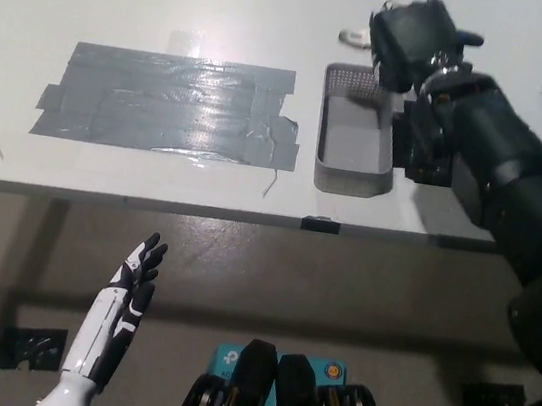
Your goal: The robot picks the blue plier placed on top of the container and places it on the grey area of the table
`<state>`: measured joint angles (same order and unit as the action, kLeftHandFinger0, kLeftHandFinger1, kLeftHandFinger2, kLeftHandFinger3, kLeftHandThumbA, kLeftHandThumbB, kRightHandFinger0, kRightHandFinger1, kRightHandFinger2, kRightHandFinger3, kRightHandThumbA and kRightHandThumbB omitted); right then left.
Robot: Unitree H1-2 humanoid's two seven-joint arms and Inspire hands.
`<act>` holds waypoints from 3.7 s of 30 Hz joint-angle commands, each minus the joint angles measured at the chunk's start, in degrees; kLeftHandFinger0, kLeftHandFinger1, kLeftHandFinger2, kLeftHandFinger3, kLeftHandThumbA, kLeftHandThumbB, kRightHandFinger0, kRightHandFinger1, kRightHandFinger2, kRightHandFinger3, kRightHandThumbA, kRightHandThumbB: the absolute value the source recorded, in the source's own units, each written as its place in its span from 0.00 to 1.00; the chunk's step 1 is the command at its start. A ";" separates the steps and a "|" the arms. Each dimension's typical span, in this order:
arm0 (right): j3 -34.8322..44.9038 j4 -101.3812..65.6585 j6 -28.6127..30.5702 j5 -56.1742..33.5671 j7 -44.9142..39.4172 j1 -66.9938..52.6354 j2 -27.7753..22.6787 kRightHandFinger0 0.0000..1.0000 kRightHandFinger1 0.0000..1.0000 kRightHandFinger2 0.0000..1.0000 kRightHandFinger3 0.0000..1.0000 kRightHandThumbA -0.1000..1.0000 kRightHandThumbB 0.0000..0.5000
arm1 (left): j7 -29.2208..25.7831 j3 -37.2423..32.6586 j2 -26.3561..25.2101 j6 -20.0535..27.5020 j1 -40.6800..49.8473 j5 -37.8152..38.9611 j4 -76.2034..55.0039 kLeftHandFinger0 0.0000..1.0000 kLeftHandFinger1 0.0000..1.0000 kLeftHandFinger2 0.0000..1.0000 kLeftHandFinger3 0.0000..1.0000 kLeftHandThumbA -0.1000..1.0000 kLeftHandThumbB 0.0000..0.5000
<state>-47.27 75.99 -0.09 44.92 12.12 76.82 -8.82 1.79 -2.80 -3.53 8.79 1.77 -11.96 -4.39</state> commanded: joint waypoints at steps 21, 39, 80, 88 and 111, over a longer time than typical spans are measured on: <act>4.86 2.78 2.26 0.08 4.87 4.06 18.27 0.00 0.00 0.17 0.44 0.00 0.71 | -0.12 -0.60 -0.12 0.02 -0.07 0.12 -2.33 1.00 1.00 1.00 1.00 1.00 0.12; 15.19 5.84 3.27 -8.25 -8.72 0.38 21.17 1.00 1.00 1.00 1.00 0.54 0.74 | -0.35 -1.40 -0.24 1.11 -0.42 -0.10 -1.19 1.00 1.00 1.00 1.00 1.00 0.10; 35.72 -77.34 1.09 -25.08 -24.18 -10.94 -9.28 1.00 1.00 1.00 1.00 1.00 0.68 | -1.65 0.07 0.10 1.95 -2.56 1.07 -0.20 1.00 1.00 1.00 1.00 1.00 0.12; 47.48 -114.81 -4.44 -37.66 -23.70 -37.05 -23.73 1.00 1.00 1.00 1.00 1.00 0.63 | -0.11 -0.21 -0.76 -0.08 -8.27 1.37 0.57 1.00 1.00 1.00 1.00 1.00 0.29; 50.16 -104.10 11.71 -42.52 -6.40 -72.68 -7.19 1.00 1.00 1.00 1.00 1.00 0.31 | -0.36 0.33 -0.10 -0.27 -11.77 2.63 1.51 1.00 1.00 1.00 1.00 1.00 0.11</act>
<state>-2.63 -12.22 5.26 19.18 0.10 10.49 -22.21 1.81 -3.36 -3.64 7.20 -6.83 -11.61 0.47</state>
